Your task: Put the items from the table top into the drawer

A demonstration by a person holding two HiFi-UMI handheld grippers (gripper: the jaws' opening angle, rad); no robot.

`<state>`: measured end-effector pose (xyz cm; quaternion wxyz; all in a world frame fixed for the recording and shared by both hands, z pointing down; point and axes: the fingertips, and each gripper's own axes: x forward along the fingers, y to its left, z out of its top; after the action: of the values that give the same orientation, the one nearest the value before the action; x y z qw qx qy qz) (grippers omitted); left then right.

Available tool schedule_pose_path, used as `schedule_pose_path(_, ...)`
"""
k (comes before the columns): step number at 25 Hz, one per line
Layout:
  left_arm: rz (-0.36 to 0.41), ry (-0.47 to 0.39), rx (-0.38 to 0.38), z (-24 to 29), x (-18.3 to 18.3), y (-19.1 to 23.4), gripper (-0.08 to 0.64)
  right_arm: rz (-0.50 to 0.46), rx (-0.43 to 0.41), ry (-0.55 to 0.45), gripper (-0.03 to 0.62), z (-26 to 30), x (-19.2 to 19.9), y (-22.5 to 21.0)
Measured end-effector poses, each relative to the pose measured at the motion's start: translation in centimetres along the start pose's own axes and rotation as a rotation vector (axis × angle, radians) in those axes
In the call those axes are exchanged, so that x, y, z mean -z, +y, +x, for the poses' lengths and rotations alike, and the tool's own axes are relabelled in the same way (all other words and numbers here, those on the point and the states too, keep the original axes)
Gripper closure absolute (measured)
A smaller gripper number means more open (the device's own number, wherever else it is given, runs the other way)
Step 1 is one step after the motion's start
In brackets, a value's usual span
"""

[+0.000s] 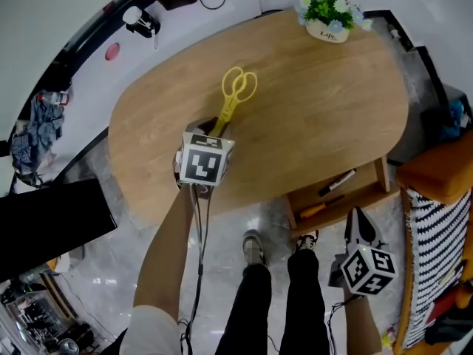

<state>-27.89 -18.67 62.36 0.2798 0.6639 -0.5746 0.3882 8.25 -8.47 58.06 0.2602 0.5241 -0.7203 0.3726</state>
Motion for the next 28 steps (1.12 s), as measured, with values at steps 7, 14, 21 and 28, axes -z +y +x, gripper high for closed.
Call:
schedule_pose_path(7, 0.004, -0.047, 0.033, -3.7, -0.7, -4.3, 0.451, 0.047, 0.033, -0.047, 0.6, -3.2, 0.7, -1.0)
schedule_pose_path(14, 0.036, -0.039, 0.118, -5.7, 0.9, -11.0, 0.451, 0.17, 0.107, -0.105, 0.6, -7.0, 1.8, -2.9)
schedule_pose_path(21, 0.168, -0.016, 0.233, -6.5, 2.1, -19.1, 0.451, 0.25, 0.166, -0.163, 0.6, -9.6, 2.8, -5.4)
schedule_pose_path(28, 0.298, 0.027, 0.33, -6.4, 3.6, -27.4, 0.451, 0.305, 0.215, -0.178, 0.6, -11.6, 4.8, -9.1)
